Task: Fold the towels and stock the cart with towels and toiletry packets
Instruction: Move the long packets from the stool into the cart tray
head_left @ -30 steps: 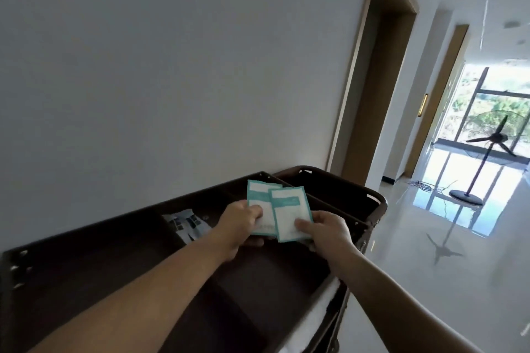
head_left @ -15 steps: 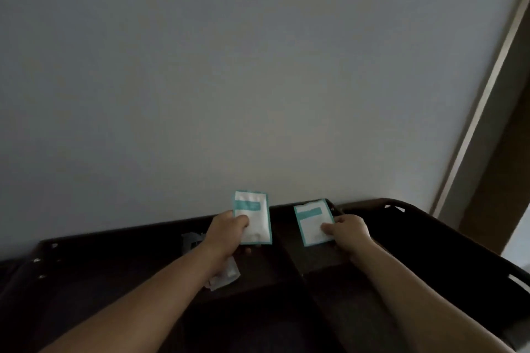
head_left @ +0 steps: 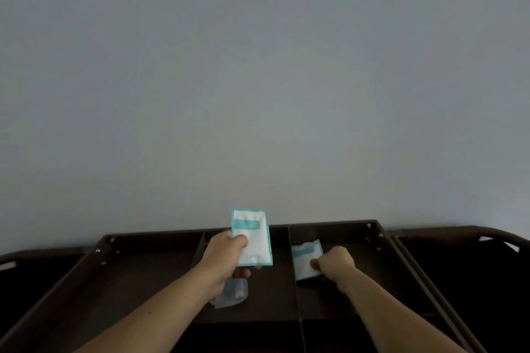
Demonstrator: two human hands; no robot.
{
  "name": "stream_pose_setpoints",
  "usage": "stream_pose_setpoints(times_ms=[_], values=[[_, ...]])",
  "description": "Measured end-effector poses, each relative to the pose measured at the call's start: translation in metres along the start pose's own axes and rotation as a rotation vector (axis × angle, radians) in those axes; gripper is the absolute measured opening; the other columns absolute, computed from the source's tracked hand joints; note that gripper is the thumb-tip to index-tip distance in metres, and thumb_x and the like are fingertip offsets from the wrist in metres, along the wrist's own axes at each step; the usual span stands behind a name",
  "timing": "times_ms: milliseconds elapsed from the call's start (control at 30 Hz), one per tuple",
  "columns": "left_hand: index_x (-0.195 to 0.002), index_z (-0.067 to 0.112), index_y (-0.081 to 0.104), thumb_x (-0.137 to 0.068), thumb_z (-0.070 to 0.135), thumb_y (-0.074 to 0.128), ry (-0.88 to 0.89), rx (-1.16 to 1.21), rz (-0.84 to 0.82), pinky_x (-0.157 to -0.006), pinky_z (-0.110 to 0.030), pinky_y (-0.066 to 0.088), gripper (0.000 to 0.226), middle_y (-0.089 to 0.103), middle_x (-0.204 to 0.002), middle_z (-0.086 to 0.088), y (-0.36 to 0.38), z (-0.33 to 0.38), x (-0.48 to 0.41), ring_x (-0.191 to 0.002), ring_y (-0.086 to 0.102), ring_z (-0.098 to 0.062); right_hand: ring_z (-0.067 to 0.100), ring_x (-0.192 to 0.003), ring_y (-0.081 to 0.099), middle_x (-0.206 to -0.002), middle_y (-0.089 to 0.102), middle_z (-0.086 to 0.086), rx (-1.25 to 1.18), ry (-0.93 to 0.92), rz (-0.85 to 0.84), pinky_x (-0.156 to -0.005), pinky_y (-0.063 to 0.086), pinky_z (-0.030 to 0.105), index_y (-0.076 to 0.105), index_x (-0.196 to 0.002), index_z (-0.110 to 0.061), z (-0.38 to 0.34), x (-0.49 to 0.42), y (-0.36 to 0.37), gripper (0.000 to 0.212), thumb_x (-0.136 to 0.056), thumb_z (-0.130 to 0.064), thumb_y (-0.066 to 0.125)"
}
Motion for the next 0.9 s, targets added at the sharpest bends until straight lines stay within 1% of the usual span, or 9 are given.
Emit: stream_pose_setpoints(times_ms=[100,200,367,467,567,667,733,833,900], values=[[-0.104,0.011,0.063,-0.095,0.007,0.046,0.003,-0.025,0.003,-0.052,-0.032,0.051,0.019,0.076,-0.078,-0.010,0.009,0.000,0.003,-0.073,0.074,-0.032,0.015,-0.075,0.064,-0.089,0.064,0.000,0.239,-0.054,-0.008,-0.053,0.043,0.020,0.067,-0.114,-0.009,-0.009,0.001,-0.001,0.038,-0.086,-0.036,0.067],[-0.101,0.010,0.064,-0.096,0.009,0.049,0.010,-0.031,0.011,-0.051,-0.031,0.051,0.016,0.076,-0.077,-0.009,0.017,-0.001,0.006,-0.069,0.073,-0.030,0.023,-0.109,0.060,-0.125,0.055,0.006,0.535,-0.101,0.068,-0.077,0.043,0.031,0.057,-0.128,-0.017,-0.014,0.006,-0.001,0.057,-0.085,-0.055,0.061],[-0.100,0.007,0.065,-0.095,0.009,0.052,-0.005,0.013,0.009,-0.050,-0.030,0.052,0.014,0.076,-0.080,-0.013,0.032,0.003,-0.001,-0.067,0.072,-0.029,0.029,-0.125,0.045,-0.136,0.041,0.009,0.528,-0.169,0.120,-0.098,0.042,0.041,0.047,-0.137,-0.015,-0.009,0.010,-0.003,0.077,-0.082,-0.067,0.060],[-0.102,0.008,0.066,-0.094,0.010,0.053,0.002,0.018,-0.016,-0.052,-0.031,0.053,0.015,0.077,-0.083,-0.011,0.042,0.005,-0.009,-0.068,0.074,-0.024,0.028,-0.108,0.057,-0.117,0.057,0.008,0.279,-0.304,0.185,-0.088,0.046,0.038,0.063,-0.106,-0.018,-0.022,0.018,-0.021,0.050,-0.091,-0.064,0.050],[-0.108,0.003,0.067,-0.094,0.008,0.053,0.004,0.054,-0.047,-0.051,-0.032,0.051,0.020,0.074,-0.090,-0.015,0.057,0.005,-0.014,-0.068,0.072,-0.025,0.020,-0.074,0.065,-0.075,0.069,0.000,-0.239,-0.329,0.007,-0.068,0.050,0.033,0.065,-0.072,-0.014,-0.039,0.032,-0.036,0.049,-0.097,-0.053,0.051],[-0.106,0.003,0.067,-0.095,0.004,0.051,-0.003,0.107,-0.110,-0.057,-0.036,0.052,0.020,0.075,-0.084,-0.015,0.076,0.003,-0.014,-0.068,0.073,-0.030,0.012,-0.066,0.064,-0.073,0.069,-0.004,-0.293,-0.394,-0.066,-0.058,0.048,0.025,0.071,-0.081,-0.009,-0.046,0.042,-0.043,0.035,-0.091,-0.042,0.068],[-0.100,0.009,0.066,-0.097,0.005,0.049,-0.025,0.121,-0.163,-0.064,-0.041,0.052,0.018,0.076,-0.080,-0.013,0.086,0.002,-0.012,-0.071,0.074,-0.034,0.006,-0.071,0.065,-0.077,0.068,-0.010,-0.212,-0.427,-0.014,-0.060,0.049,0.020,0.066,-0.081,-0.020,-0.043,0.041,-0.047,0.018,-0.086,-0.034,0.076],[-0.100,0.011,0.063,-0.101,0.010,0.046,-0.062,0.093,-0.218,-0.050,-0.031,0.051,0.017,0.074,-0.087,-0.018,0.092,0.004,-0.009,-0.066,0.072,-0.033,0.004,-0.073,0.066,-0.079,0.067,-0.013,-0.220,-0.418,-0.022,-0.064,0.052,0.019,0.061,-0.079,-0.028,-0.037,0.033,-0.049,0.020,-0.083,-0.025,0.080],[-0.097,0.008,0.061,-0.101,0.013,0.046,-0.072,0.048,-0.212,-0.046,-0.028,0.049,0.017,0.071,-0.083,-0.016,0.089,0.004,-0.008,-0.059,0.070,-0.029,0.008,-0.072,0.068,-0.078,0.070,-0.008,-0.237,-0.387,0.000,-0.069,0.056,0.025,0.069,-0.082,-0.024,-0.033,0.026,-0.049,0.012,-0.082,-0.021,0.081]])
Point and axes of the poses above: each hand's wrist, its own x-axis away from the middle knuckle, its own y-axis out of the palm, z = x × y, the point moved 2 cm from there along -x, towards the middle knuckle
